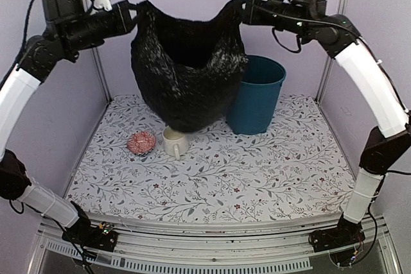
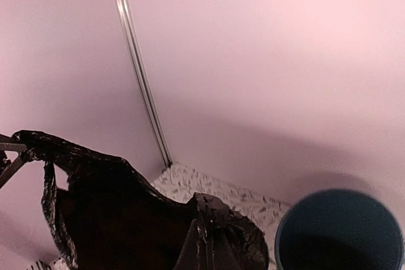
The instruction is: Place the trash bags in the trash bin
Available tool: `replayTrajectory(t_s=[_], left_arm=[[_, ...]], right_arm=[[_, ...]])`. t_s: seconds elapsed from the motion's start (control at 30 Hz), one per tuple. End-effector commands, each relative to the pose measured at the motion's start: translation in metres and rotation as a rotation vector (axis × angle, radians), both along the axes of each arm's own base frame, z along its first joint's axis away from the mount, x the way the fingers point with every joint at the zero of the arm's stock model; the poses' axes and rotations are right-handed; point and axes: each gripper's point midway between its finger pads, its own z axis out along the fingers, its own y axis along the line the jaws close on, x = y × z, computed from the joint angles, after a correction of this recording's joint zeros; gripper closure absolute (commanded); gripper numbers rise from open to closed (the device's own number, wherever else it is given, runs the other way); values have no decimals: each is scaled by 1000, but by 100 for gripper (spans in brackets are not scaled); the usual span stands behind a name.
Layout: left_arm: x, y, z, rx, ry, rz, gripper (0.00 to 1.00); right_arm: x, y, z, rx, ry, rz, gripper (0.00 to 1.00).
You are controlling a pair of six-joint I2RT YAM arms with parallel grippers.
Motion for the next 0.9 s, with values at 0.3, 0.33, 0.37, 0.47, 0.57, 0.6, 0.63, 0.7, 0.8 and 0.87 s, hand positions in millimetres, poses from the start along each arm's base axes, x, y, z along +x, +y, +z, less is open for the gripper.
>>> replayTrajectory(t_s=[0.3,0.33,0.37,0.47,0.57,0.6,0.63,0.7,0.8,0.87], left_arm=[[-28,11,-91,437,-206,40,100],[-21,11,-140,495,-141,50,100],[-19,10,-187,536,-58,35,100],[-76,-21,-285,530,221,-235,100],[-176,-53,-256,425,199,-420,100],[-196,-55,-240,379,173,-417,100],[-207,-49,-219,307,158,-390,100],[-214,-46,-198,253,168,-384,100],[-218,-56,-188,305,147,-421,100],[-218,-63,-189,342,131,-435,100]], right_arm=[[-48,-15,-5,-161,-291,-55,99],[-27,-13,-46,-223,-219,-81,99],[-11,-9,-93,-291,-139,-83,99],[-26,0,-211,-432,165,54,99],[-133,12,-231,-333,327,318,99],[-173,14,-214,-282,279,409,99],[-209,13,-192,-228,218,485,99],[-236,-1,-157,-118,187,517,99],[-239,-7,-125,-66,198,515,99],[-229,1,-126,-139,171,490,99]])
